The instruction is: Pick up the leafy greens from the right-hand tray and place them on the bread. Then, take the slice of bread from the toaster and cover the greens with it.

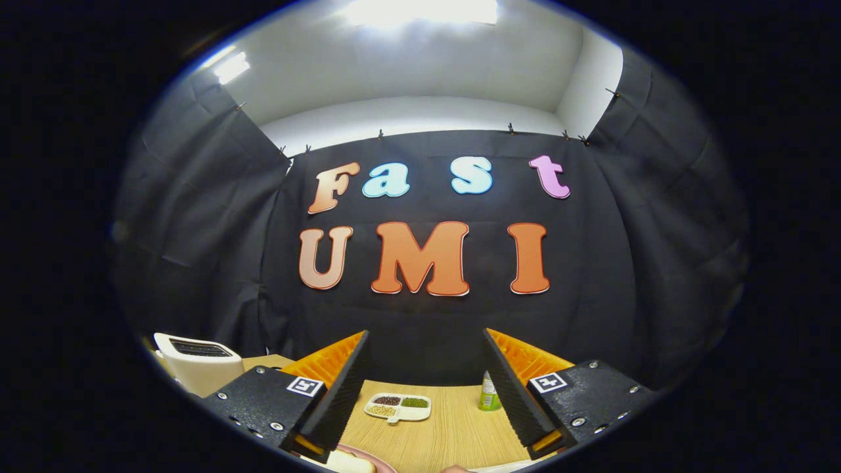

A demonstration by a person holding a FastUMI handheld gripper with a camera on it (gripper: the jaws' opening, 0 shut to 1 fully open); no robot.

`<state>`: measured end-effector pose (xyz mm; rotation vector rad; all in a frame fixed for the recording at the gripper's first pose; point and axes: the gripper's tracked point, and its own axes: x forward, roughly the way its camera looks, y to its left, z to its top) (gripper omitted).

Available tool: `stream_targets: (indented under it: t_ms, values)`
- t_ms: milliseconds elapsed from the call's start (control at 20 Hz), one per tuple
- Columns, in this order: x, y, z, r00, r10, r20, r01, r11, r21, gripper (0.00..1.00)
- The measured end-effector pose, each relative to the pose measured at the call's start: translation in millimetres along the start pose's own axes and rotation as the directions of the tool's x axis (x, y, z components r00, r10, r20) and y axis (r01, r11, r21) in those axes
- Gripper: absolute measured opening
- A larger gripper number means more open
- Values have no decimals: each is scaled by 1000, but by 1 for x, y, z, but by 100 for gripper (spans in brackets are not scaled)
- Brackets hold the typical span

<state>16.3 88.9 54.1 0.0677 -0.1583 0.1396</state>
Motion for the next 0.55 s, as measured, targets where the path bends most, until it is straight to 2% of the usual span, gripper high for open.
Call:
stream_targets:
  t_ms: [550]
  values:
    - [0, 17, -10, 998, 45, -36, -46, 999, -20, 99]
